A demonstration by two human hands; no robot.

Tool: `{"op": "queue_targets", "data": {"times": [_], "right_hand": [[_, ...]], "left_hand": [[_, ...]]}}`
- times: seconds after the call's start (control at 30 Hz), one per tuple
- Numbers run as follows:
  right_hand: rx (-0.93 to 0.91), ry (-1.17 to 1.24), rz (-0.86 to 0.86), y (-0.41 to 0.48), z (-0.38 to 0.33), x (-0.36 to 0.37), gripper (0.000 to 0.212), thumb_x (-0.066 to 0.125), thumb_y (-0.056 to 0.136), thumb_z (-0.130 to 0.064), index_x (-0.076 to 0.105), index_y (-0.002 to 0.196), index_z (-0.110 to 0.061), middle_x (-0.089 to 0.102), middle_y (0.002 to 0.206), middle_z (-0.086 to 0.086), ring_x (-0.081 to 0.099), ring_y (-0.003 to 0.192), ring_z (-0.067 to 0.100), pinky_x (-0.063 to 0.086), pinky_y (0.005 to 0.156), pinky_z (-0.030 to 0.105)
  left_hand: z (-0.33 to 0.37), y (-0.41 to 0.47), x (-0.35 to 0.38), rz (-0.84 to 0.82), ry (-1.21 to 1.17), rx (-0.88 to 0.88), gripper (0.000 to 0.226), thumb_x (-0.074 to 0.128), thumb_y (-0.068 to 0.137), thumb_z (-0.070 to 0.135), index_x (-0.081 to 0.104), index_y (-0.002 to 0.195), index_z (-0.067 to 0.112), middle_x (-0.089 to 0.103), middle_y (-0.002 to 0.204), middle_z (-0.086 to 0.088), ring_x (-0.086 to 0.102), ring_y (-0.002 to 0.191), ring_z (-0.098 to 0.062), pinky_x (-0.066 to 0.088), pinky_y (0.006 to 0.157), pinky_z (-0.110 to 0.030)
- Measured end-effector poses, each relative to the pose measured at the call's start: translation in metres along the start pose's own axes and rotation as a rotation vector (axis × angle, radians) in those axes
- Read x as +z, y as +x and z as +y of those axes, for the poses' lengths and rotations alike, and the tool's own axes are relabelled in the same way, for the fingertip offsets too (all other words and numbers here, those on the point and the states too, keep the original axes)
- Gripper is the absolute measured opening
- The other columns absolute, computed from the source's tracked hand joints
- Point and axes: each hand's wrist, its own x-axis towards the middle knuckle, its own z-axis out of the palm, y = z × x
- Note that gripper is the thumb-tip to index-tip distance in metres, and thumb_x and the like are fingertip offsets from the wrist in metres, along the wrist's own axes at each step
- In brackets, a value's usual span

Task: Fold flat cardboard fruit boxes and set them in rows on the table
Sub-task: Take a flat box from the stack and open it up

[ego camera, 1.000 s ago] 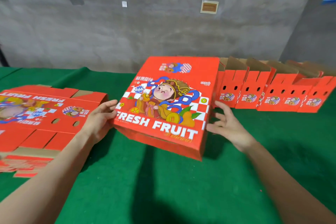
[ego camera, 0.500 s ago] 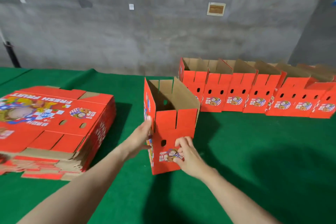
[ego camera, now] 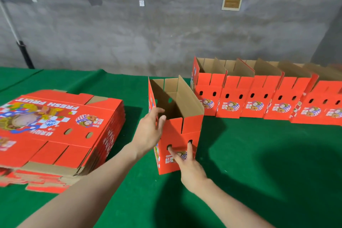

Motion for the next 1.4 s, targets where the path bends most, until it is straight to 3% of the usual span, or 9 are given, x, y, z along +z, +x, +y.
{"op": "queue_targets", "data": {"times": [0.1, 0.27, 0.4, 0.53, 0.63, 0.83, 1.03, 1.27, 1.4], "right_hand": [[0.015, -0.023, -0.036, 0.020, -0.004, 0.001, 0.112, 0.046, 0.079, 0.010, -0.021, 0.136, -0.059, -0.035, 0.145, 0.030, 0.062, 0.097, 0.033, 0.050, 0.083, 0.038], [0.059, -0.065, -0.102, 0.085, -0.005, -0.019, 0.106, 0.049, 0.084, 0.007, -0.016, 0.143, -0.051, -0.030, 0.145, 0.037, 0.051, 0.121, 0.037, 0.050, 0.089, 0.039], [0.082, -0.117, -0.147, 0.150, -0.002, -0.038, 0.102, 0.048, 0.088, 0.007, -0.018, 0.146, -0.045, -0.025, 0.146, 0.038, 0.048, 0.125, 0.036, 0.053, 0.084, 0.036], [0.123, -0.158, -0.162, 0.219, 0.011, -0.041, 0.106, 0.055, 0.088, 0.000, -0.025, 0.143, -0.043, -0.023, 0.148, 0.036, 0.029, 0.138, 0.039, 0.051, 0.092, 0.038], [0.127, -0.191, -0.122, 0.265, 0.030, -0.041, 0.108, 0.056, 0.087, 0.000, -0.025, 0.143, -0.045, -0.020, 0.149, 0.036, 0.036, 0.133, 0.039, 0.050, 0.091, 0.037], [0.184, -0.213, -0.032, 0.322, 0.075, -0.046, 0.107, 0.052, 0.085, 0.003, -0.022, 0.142, -0.050, -0.013, 0.154, 0.027, 0.055, 0.117, 0.032, 0.049, 0.085, 0.035], [0.212, -0.266, -0.004, 0.330, 0.100, -0.056, 0.108, 0.052, 0.085, 0.004, -0.018, 0.139, -0.058, 0.005, 0.153, 0.019, 0.048, 0.115, 0.029, 0.045, 0.081, 0.032], [0.267, -0.372, 0.069, 0.319, 0.132, -0.051, 0.100, 0.046, 0.090, -0.003, -0.024, 0.139, -0.055, 0.018, 0.145, 0.014, 0.040, 0.121, 0.029, 0.046, 0.094, 0.037], [0.431, -0.372, -0.106, 0.306, 0.116, -0.067, 0.084, 0.034, 0.092, -0.007, -0.018, 0.145, -0.047, 0.004, 0.155, 0.025, 0.029, 0.137, 0.040, 0.035, 0.109, 0.044]], "left_hand": [[-0.011, 0.019, 0.004, 0.071, 0.035, -0.005, 0.024, 0.046, 0.098, 0.014, 0.059, 0.117, 0.007, 0.068, 0.105, -0.018, 0.065, 0.094, -0.035, 0.034, 0.069, -0.020], [-0.032, 0.087, 0.010, -0.227, -0.013, -0.168, 0.056, 0.039, 0.101, 0.018, 0.014, 0.151, 0.017, 0.044, 0.143, -0.018, 0.050, 0.124, -0.034, 0.041, 0.098, -0.030], [-0.051, 0.150, 0.026, -0.233, 0.082, -0.187, 0.054, 0.035, 0.100, 0.012, 0.016, 0.150, 0.006, 0.033, 0.149, -0.020, 0.035, 0.136, -0.030, 0.028, 0.105, -0.025], [-0.069, 0.192, 0.060, -0.237, 0.137, -0.111, 0.068, 0.033, 0.092, -0.005, 0.001, 0.151, 0.004, 0.004, 0.155, -0.028, 0.001, 0.146, -0.030, 0.010, 0.107, -0.018], [-0.089, 0.223, 0.073, -0.344, 0.179, -0.059, 0.071, 0.034, 0.086, -0.009, 0.011, 0.151, 0.008, 0.005, 0.156, -0.024, -0.011, 0.146, -0.023, 0.006, 0.109, -0.016], [-0.108, 0.239, 0.095, -0.372, 0.156, -0.060, 0.067, 0.040, 0.089, -0.003, 0.015, 0.150, 0.008, 0.018, 0.157, -0.012, 0.008, 0.146, -0.017, 0.006, 0.102, -0.005], [-0.119, 0.221, 0.098, -0.352, 0.240, -0.152, 0.052, 0.048, 0.091, 0.012, 0.039, 0.142, 0.012, 0.047, 0.141, -0.015, 0.049, 0.125, -0.029, 0.038, 0.105, -0.030], [-0.129, 0.173, 0.039, -0.416, 0.395, -0.143, 0.043, 0.050, 0.091, 0.023, 0.051, 0.134, 0.017, 0.059, 0.130, -0.011, 0.055, 0.118, -0.025, 0.041, 0.100, -0.027], [-0.158, 0.151, -0.022, -0.354, 0.513, -0.235, 0.042, 0.050, 0.091, 0.022, 0.052, 0.132, 0.013, 0.057, 0.133, -0.011, 0.052, 0.123, -0.025, 0.041, 0.100, -0.027]]}}
